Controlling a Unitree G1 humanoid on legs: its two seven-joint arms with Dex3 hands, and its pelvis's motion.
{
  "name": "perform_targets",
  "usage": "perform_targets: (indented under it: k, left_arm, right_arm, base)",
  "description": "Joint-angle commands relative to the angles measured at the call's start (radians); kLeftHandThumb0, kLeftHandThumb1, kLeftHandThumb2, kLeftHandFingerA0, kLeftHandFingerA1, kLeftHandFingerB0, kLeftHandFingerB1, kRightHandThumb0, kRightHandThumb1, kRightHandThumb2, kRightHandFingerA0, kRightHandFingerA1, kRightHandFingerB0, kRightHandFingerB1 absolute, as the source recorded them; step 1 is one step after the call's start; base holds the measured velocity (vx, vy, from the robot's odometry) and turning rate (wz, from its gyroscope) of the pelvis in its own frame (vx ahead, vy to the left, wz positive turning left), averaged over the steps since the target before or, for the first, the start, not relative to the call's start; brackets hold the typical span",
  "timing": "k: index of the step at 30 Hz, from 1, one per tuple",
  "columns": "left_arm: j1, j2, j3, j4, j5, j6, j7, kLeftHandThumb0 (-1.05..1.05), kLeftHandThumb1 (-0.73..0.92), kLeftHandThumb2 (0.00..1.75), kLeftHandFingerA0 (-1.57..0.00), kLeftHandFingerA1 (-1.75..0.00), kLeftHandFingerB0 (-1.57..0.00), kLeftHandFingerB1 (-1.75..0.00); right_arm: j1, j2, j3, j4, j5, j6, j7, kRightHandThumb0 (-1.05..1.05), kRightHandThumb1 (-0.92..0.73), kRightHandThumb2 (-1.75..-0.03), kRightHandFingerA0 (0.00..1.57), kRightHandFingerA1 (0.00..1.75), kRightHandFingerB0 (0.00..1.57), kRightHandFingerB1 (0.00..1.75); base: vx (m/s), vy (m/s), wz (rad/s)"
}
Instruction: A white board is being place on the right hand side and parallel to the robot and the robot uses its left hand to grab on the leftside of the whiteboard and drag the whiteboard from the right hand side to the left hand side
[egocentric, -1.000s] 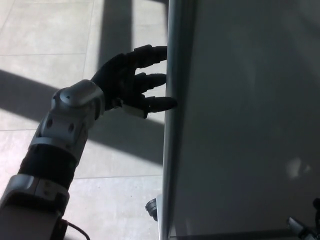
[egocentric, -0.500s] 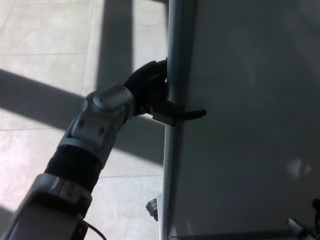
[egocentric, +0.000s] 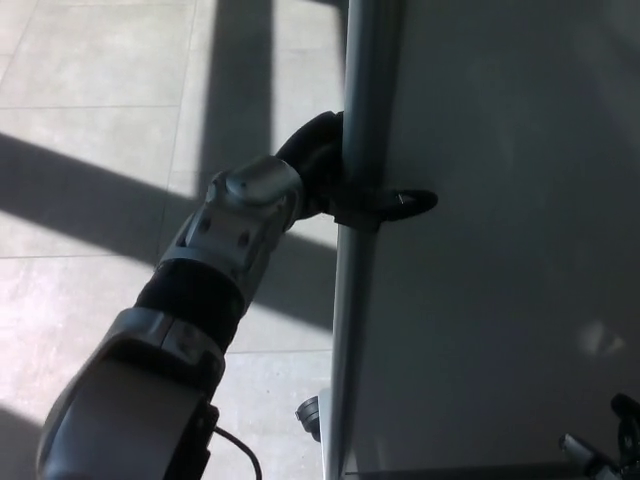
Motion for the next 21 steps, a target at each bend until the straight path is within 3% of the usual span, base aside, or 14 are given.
perform_targets:
  k: [1,2,3,4,9,10,11,17,18,21]
  left_arm:
    - [0.048,-0.034,-0.009,0.019,0.075,-0.167,0.174,-0.38,0.61,0.59,-1.11,-0.77,-0.76,-0.46]
    - [0.055,-0.034,-0.007,0.018,0.076,-0.181,0.183,-0.38,0.61,0.59,-1.11,-0.77,-0.76,-0.46]
    - [0.056,-0.031,-0.007,0.02,0.081,-0.187,0.195,-0.4,0.6,0.59,-1.13,-0.84,-0.76,-0.46]
    - [0.054,-0.027,-0.006,0.018,0.083,-0.173,0.203,-0.39,0.6,0.59,-1.09,-0.85,-0.74,-0.44]
    - [0.054,-0.001,-0.003,0.008,0.091,-0.166,0.204,-0.35,0.63,0.58,-1.06,-0.79,-0.7,-0.43]
    - [0.057,0.003,-0.006,0.006,0.097,-0.177,0.203,-0.37,0.54,0.8,-1.01,-0.85,-0.64,-0.57]
    - [0.061,0.005,0.002,0.002,0.088,-0.187,0.194,-0.3,0.62,0.6,-1.06,-0.72,-0.66,-0.42]
    - [0.076,0.018,0.023,-0.023,0.071,-0.188,0.157,-0.28,0.64,0.59,-1.05,-0.7,-0.78,-0.45]
    - [0.078,0.021,0.023,-0.028,0.073,-0.188,0.157,-0.25,0.65,0.59,-1.04,-0.7,-0.8,-0.46]
    - [0.087,0.032,0.029,-0.044,0.07,-0.185,0.157,-0.2,0.67,0.59,-1.04,-0.75,-0.78,-0.48]
  right_arm:
    - [-0.002,-0.011,0.007,-0.007,0.005,-0.023,-0.022,-0.46,-0.69,-0.86,0.61,0.61,0.16,0.39]
    - [-0.001,-0.012,0.009,-0.007,0.004,-0.026,-0.016,-0.46,-0.69,-0.86,0.61,0.61,0.16,0.39]
    - [-0.003,-0.013,0.007,-0.006,0.008,-0.026,-0.009,-0.39,-0.83,-0.65,0.66,0.53,0.21,0.28]
    - [-0.004,-0.014,0.009,-0.005,0.007,-0.025,-0.013,-0.48,-0.69,-0.86,0.61,0.61,0.17,0.39]
    - [-0.006,-0.012,0.009,-0.004,0.01,-0.026,-0.021,-0.48,-0.69,-0.85,0.63,0.62,0.17,0.39]
    - [-0.005,-0.012,0.008,-0.004,0.013,-0.024,-0.017,-0.47,-0.69,-0.86,0.6,0.61,0.16,0.39]
    - [-0.005,-0.011,0.005,-0.004,0.017,-0.02,-0.014,-0.47,-0.69,-0.86,0.61,0.62,0.16,0.39]
    - [-0.003,-0.006,0.007,-0.007,0.017,-0.019,-0.024,-0.48,-0.7,-0.85,0.61,0.61,0.17,0.39]
    - [-0.004,-0.006,0.007,-0.007,0.017,-0.021,-0.022,-0.39,-0.84,-0.65,0.65,0.53,0.21,0.28]
    - [-0.007,-0.007,0.011,-0.007,0.012,-0.027,-0.025,-0.4,-0.83,-0.65,0.64,0.53,0.21,0.28]
  base:
    - [0.0,0.0,0.0]
    - [0.0,0.0,0.0]
    - [0.0,0.0,0.0]
    - [0.0,0.0,0.0]
    - [0.0,0.0,0.0]
    - [0.0,0.0,0.0]
    - [0.0,0.0,0.0]
    - [0.0,0.0,0.0]
    - [0.0,0.0,0.0]
    - [0.0,0.0,0.0]
